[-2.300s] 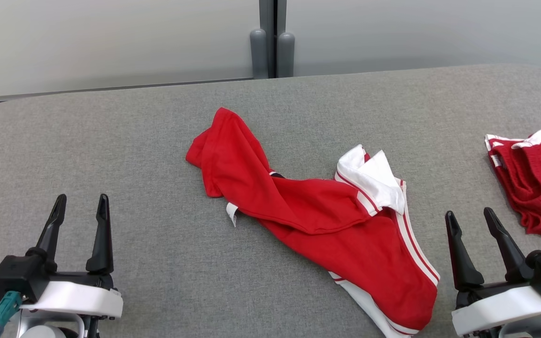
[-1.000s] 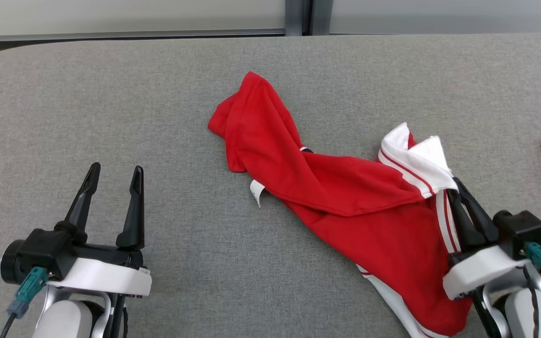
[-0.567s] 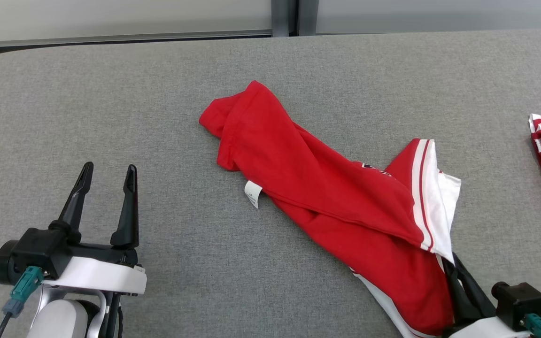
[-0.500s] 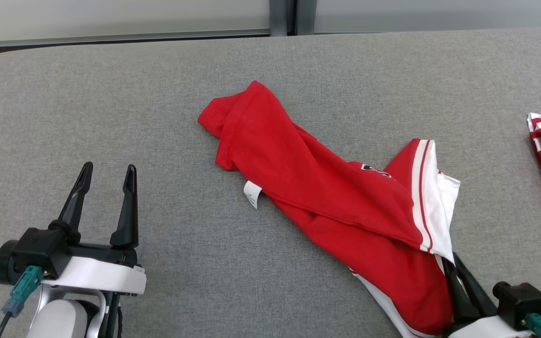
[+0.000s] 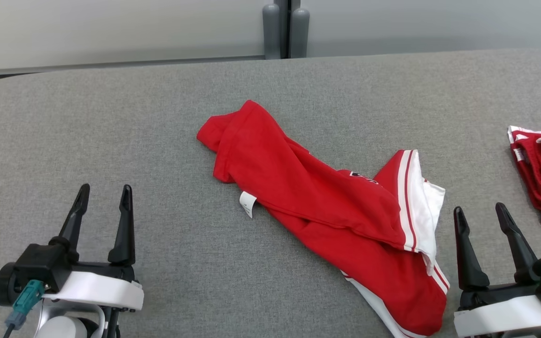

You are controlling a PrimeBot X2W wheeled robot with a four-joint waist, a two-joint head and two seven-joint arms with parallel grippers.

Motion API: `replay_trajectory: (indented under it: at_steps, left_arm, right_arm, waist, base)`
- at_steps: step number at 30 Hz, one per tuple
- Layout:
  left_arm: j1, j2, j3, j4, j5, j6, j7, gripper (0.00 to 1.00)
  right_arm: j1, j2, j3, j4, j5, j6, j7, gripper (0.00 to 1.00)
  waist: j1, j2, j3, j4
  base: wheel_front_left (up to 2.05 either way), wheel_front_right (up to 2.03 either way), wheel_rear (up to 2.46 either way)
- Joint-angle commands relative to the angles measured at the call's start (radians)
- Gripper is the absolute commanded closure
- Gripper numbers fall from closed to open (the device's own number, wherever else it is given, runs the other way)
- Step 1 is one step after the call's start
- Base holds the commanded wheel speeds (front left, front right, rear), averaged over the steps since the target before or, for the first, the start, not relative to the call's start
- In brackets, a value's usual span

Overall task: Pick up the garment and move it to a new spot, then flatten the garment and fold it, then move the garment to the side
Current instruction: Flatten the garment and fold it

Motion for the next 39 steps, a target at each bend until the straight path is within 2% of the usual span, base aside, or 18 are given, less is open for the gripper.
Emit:
replay_trajectory:
  at_steps: [1,10,13,16,22,30,31,32,33,39]
  left_arm:
    - [0.007,0.0,0.0,0.0,-0.002,0.006,0.002,0.0]
    - [0.013,0.001,-0.019,-0.012,-0.012,0.0,0.015,0.0]
    - [-0.027,0.0,-0.043,-0.007,-0.012,-0.022,0.033,0.0]
    - [-0.094,-0.012,-0.093,0.028,-0.019,-0.066,0.081,0.0]
    - [-0.26,-0.036,-0.166,0.24,-0.058,-0.143,0.173,0.0]
    - [-0.421,-0.044,-0.211,0.544,-0.098,-0.178,0.167,0.0]
    - [-0.434,-0.044,-0.217,0.569,-0.106,-0.179,0.164,0.06]
    - [-0.445,-0.043,-0.222,0.591,-0.112,-0.182,0.155,0.76]
    - [-0.453,-0.043,-0.227,0.611,-0.122,-0.183,0.152,1.0]
    - [-0.485,-0.035,-0.259,0.672,-0.152,-0.183,0.113,1.0]
  right_arm:
    - [-0.006,-0.001,-0.004,-0.004,0.0,0.0,0.006,0.0]
    - [0.007,-0.001,0.002,-0.012,0.021,0.0,0.022,0.0]
    - [0.001,-0.001,0.002,-0.012,0.025,0.0,0.02,0.0]
    - [-0.02,-0.001,0.01,-0.01,0.027,0.0,0.019,0.0]
    - [-0.056,-0.001,0.045,0.006,0.037,0.0,0.005,0.0]
    - [-0.076,-0.001,0.055,0.035,0.057,0.0,-0.02,0.0]
    - [-0.075,-0.001,0.051,0.039,0.06,0.0,-0.023,0.0]
    - [-0.073,-0.001,0.046,0.043,0.063,0.0,-0.025,0.0]
    - [-0.072,-0.001,0.041,0.047,0.065,0.0,-0.028,0.0]
    - [-0.079,-0.001,0.0,0.088,0.085,0.0,-0.036,0.0]
  waist:
    - [0.0,0.0,-0.009,-0.001]
    - [0.0,0.0,-0.015,0.003]
    - [0.0,0.0,-0.003,0.003]
    - [0.0,0.0,0.018,-0.007]
    - [0.0,0.0,0.073,-0.059]
    - [0.0,0.0,0.117,-0.118]
    - [0.0,0.0,0.12,-0.122]
    - [0.0,0.0,0.121,-0.124]
    - [0.0,0.0,0.123,-0.127]
    - [0.0,0.0,0.132,-0.123]
  base:
    - [0.0,0.0,0.0]
    - [0.0,0.0,0.0]
    - [0.0,0.0,0.0]
    - [0.0,0.0,0.0]
    - [0.0,0.0,0.0]
    - [0.0,0.0,0.0]
    - [0.0,0.0,0.0]
    - [0.0,0.0,0.0]
    - [0.0,0.0,0.0]
    - [0.0,0.0,0.0]
